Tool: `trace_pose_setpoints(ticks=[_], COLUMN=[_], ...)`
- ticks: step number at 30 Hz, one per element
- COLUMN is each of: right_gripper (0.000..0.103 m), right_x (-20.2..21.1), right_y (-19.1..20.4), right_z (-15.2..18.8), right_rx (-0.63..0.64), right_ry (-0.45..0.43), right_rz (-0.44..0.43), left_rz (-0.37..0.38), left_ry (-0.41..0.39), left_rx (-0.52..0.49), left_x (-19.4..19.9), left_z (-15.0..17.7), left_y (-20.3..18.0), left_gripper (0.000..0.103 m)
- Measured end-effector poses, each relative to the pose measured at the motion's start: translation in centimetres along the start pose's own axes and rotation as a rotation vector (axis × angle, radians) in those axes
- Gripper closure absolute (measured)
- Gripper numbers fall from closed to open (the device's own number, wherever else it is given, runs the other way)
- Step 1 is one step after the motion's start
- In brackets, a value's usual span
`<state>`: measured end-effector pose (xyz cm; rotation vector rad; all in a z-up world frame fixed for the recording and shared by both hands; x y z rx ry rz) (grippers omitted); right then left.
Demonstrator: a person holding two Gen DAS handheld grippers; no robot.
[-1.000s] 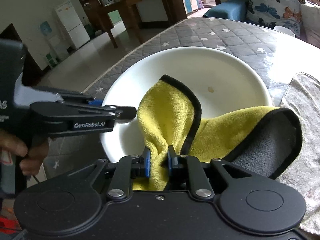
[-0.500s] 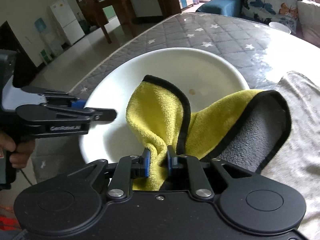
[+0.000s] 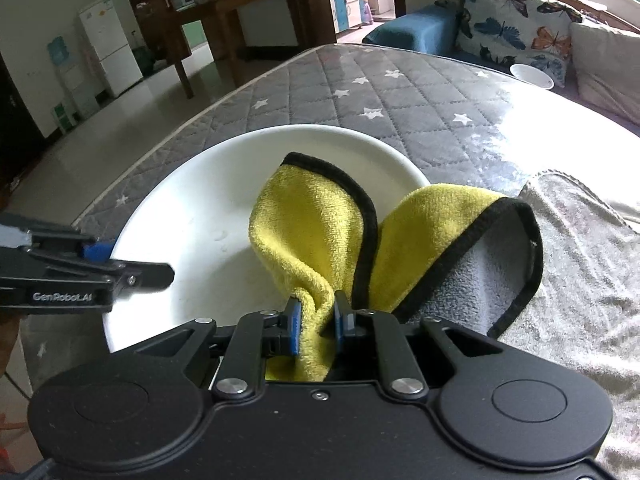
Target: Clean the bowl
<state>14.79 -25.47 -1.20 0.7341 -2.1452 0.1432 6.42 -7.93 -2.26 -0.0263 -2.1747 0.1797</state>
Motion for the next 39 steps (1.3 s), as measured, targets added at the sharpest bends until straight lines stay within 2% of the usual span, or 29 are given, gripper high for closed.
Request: trace_pose_setpoints(ticks=[8, 11, 19, 23, 33, 34, 36, 37, 39], right_gripper=[0.088, 0.088, 0.087, 0.087, 0.087, 0.087, 0.087, 0.087, 0.087], right_x=[-0.1, 0.0, 0.2, 0.2, 0.3, 0.3, 0.3, 0.3, 0.4], right_y=[-0.1, 0.0, 0.3, 0.4, 0.5, 0.5, 0.5, 0.5, 0.5], right_z=[0.0, 0.2, 0.5, 0.5, 0.6, 0.6, 0.6, 0.6, 0.7], right_rx=[-0.004, -0.001, 0.006, 0.006, 0.006, 0.006, 0.005, 0.004, 0.004], right_ry=[-0.019, -0.023, -0.033, -0.032, -0.034, -0.035, -0.037, -0.037, -0.038], right_rz=[0.004, 0.006, 0.013, 0.013, 0.015, 0.015, 0.013, 0.012, 0.009], left_rz=[-0.001, -0.027, -0.062, -0.059, -0.079, -0.082, -0.077, -0.053, -0.05], left_ry=[0.014, -0.001, -0.003, 0.01, 0.033, 0.032, 0.029, 0.028, 0.025], left_rx=[0.117, 0.189, 0.224, 0.231, 0.29, 0.294, 0.305, 0.302, 0.29], left_x=[1.0, 1.2, 1.5, 1.6, 1.9, 2.0, 2.1, 2.0, 2.0], left_z=[1.5, 1.9, 2.1, 2.2, 2.4, 2.5, 2.5, 2.5, 2.5], left_y=[-1.2, -1.2, -1.4, -1.5, -2.0, -2.1, -2.3, -2.5, -2.5], left_gripper=[0.067, 0.067, 0.066, 0.06, 0.06, 0.061, 0.07, 0.073, 0.073])
Point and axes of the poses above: each gripper's, at about its wrist camera, not at the fingertips, and x roughly against the way its jaws point, y to its left, z to its underside, the point moved 6 cm from there along -x, roughly the way its jaws point
